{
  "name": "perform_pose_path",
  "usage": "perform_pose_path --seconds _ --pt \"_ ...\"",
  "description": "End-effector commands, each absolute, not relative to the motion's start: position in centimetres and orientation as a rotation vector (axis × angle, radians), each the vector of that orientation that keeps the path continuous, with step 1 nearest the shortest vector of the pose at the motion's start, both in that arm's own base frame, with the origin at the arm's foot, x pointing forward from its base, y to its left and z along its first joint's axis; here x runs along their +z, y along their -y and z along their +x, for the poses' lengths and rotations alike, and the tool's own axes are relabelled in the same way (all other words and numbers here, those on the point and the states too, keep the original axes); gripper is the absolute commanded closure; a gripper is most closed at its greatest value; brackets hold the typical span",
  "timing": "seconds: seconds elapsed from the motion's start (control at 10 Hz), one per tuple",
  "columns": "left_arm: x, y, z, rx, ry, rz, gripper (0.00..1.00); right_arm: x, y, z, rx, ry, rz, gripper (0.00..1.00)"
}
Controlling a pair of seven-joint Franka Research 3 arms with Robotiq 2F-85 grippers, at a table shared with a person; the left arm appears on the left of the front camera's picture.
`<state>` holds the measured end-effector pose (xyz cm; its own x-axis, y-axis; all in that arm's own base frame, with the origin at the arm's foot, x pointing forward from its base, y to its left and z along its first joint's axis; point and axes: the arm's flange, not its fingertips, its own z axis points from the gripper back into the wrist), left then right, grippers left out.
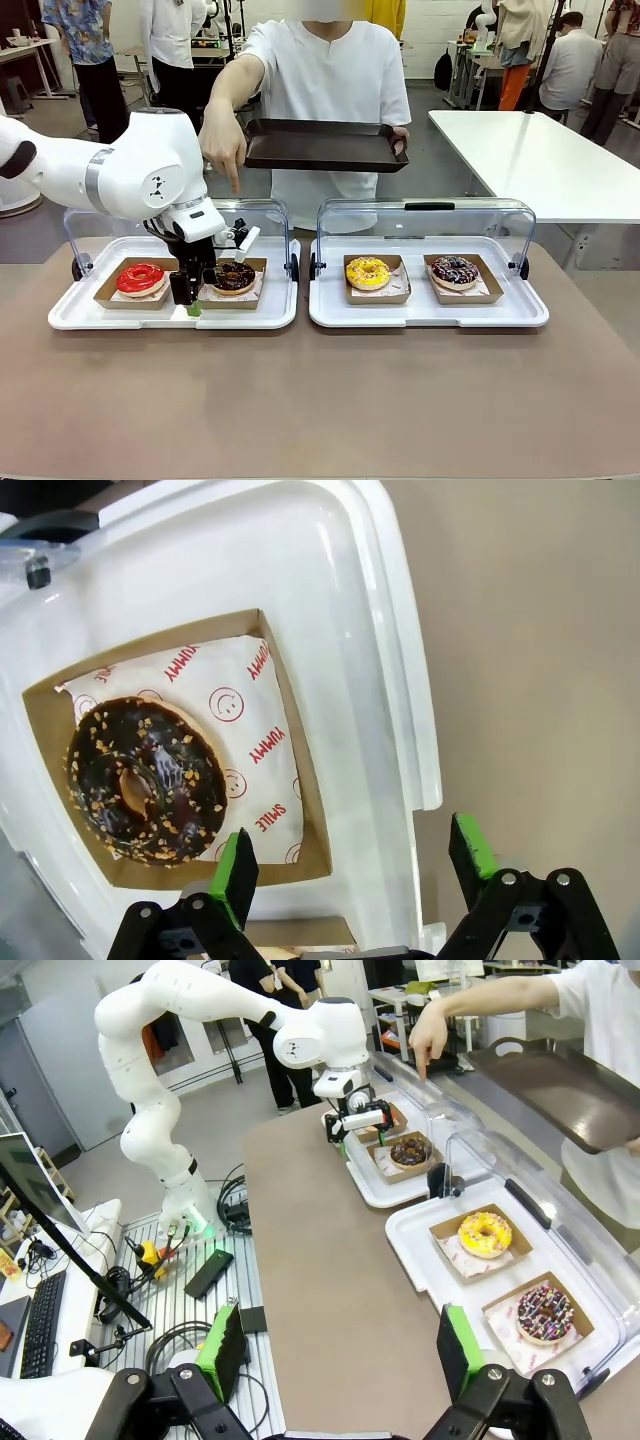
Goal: Provide the desired donut to the person.
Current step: Pick up and lift the Paper togo box containing the Donut pointed at by the person.
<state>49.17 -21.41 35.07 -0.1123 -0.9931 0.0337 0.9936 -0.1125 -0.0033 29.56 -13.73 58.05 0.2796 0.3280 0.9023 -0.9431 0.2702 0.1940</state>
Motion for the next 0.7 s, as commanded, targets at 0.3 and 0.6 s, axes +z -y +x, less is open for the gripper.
perform_pose_path --seconds 0.3,0.6 --pt "34.9 21.5 50.4 -1.597 0.009 0.051 0.0 58.0 13.8 29.6 1.023 0.876 0.89 0.0" --pt "34.5 21.8 51.4 -1.596 0.008 0.06 0.0 58.0 13.8 29.6 1.023 0.876 0.89 0.0"
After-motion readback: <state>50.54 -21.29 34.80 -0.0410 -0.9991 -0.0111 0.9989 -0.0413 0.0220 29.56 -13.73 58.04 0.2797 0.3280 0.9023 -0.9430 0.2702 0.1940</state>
